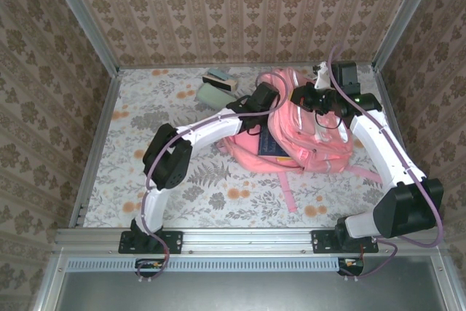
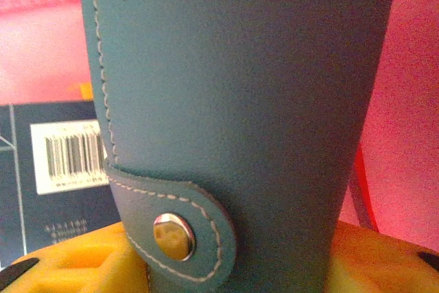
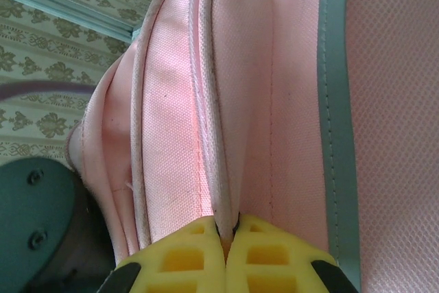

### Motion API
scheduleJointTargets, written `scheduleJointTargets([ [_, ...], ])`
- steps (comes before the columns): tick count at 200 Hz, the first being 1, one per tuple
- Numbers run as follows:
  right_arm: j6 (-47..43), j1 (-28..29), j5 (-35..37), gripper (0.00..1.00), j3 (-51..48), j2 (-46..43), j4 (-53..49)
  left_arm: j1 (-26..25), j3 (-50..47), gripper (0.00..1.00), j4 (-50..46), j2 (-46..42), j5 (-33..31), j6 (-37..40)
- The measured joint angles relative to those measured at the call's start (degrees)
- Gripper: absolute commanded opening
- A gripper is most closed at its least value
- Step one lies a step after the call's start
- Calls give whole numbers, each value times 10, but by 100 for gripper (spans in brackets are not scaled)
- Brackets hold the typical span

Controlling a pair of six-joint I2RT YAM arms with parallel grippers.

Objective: Pack the student bag
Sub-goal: Place the personal item in the student bag.

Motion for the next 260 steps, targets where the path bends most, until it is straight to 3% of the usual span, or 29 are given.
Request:
scheduleJointTargets([
  [17,4,0,-1,4,-4,0,5,3,27,58,3,20,0,0],
  [59,4,-5,0,5,-9,0,10,3,56,91,19,50,11,-5],
  [78,3,-6,0,5,-9,0,8,5,43,100,30,49,11,-10],
  [121,3,-6,-4,6,-12,0,4,10,-41,100,42,3,11,-10],
  [156,3,-6,-7,6,-12,0,4,17,-101,91,40,-46,10,-4],
  [176,3,-6,-8,6,-12,0,4,26,-133,92,41,-64,12,-4],
  [260,-5,-6,-12,7,-12,0,3,46,-165,87,89,-24,66,-48],
])
